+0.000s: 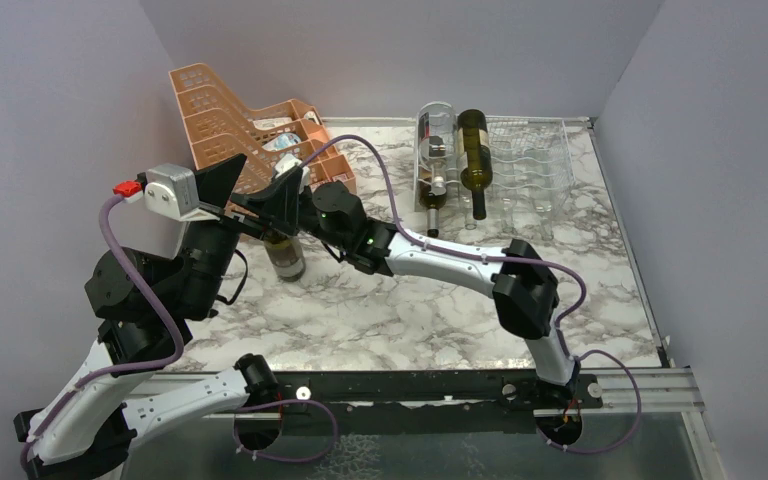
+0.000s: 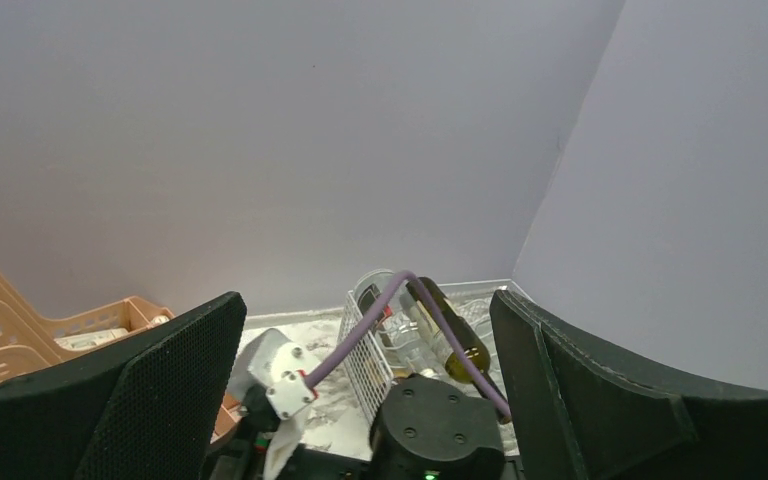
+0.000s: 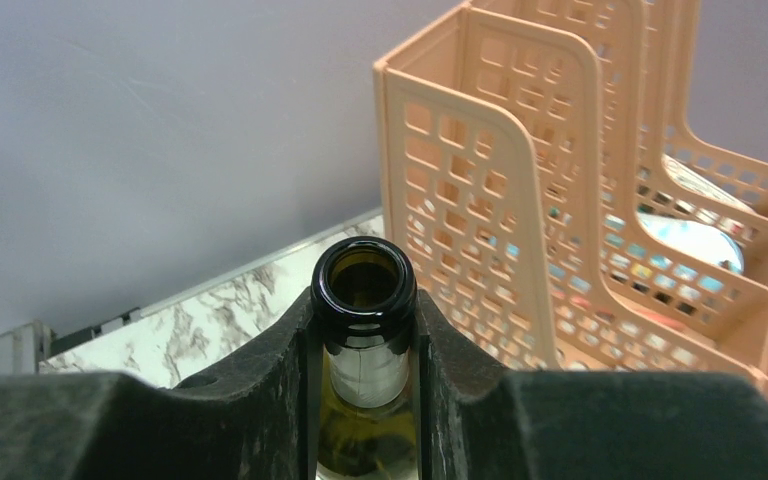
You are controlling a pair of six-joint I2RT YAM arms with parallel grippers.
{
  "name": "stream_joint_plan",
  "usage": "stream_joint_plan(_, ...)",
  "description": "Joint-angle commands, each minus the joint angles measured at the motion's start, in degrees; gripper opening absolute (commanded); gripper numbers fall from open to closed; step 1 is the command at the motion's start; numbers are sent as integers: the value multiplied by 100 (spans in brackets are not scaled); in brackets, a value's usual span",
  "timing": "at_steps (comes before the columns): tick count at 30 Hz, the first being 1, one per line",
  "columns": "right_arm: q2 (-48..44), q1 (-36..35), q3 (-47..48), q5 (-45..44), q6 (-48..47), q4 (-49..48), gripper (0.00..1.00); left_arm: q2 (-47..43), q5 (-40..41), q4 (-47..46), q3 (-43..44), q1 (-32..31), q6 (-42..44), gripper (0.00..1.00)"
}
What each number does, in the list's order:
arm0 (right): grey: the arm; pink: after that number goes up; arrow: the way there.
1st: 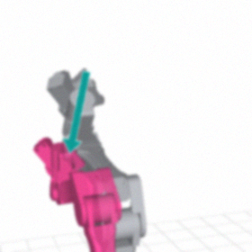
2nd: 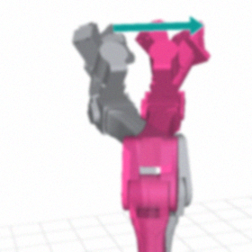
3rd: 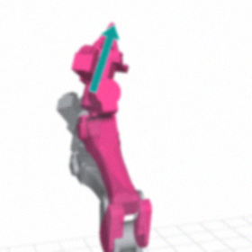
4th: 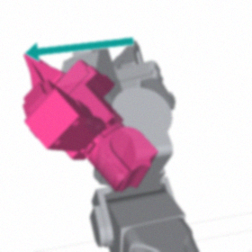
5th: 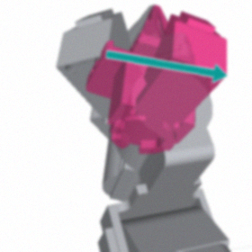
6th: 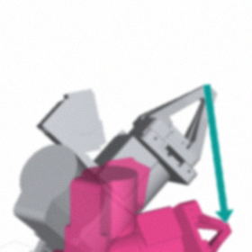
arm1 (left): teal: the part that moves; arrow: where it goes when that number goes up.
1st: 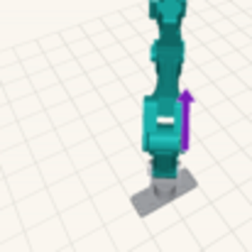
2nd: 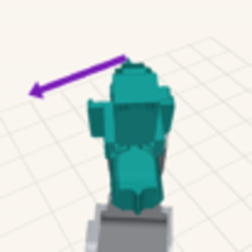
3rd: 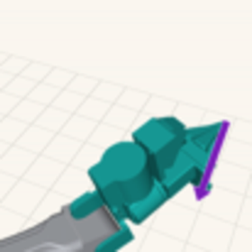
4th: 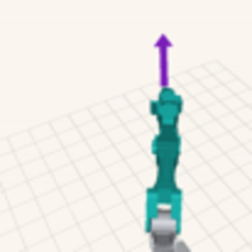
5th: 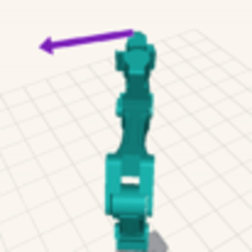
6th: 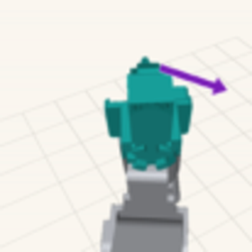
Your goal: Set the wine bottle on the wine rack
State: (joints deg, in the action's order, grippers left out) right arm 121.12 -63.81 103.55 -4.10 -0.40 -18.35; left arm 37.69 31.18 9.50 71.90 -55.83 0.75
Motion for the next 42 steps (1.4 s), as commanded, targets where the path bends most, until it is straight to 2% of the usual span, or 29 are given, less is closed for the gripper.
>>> stream_joint_plan(1,-1035,-2,-827,-845,-244,-684,10,15,176,-33,-32,20,50,98)
stream_joint_plan(12,-2943,-8,-2509,-1959,-284,-598,5,85,217,2,-261,20,-37,98)
stream_joint_plan(22,-4588,-8,-3627,-3038,68,390,3,124,223,345,-1197,20,-807,99)
stream_joint_plan(28,-5371,0,-3880,-3397,437,1416,2,488,-1148,-171,-2376,19,-1043,99)
stream_joint_plan(33,-5919,-6,-4058,-3447,713,1971,1,643,-3409,-1752,-3629,19,-792,99)
stream_joint_plan(37,-6268,-9,-4187,-3306,783,2193,1,710,-3563,-2866,-4310,19,-953,99)
stream_joint_plan(42,-6546,-7,-4246,-3068,788,2433,1,1100,-4046,-3181,-4443,20,-689,99)
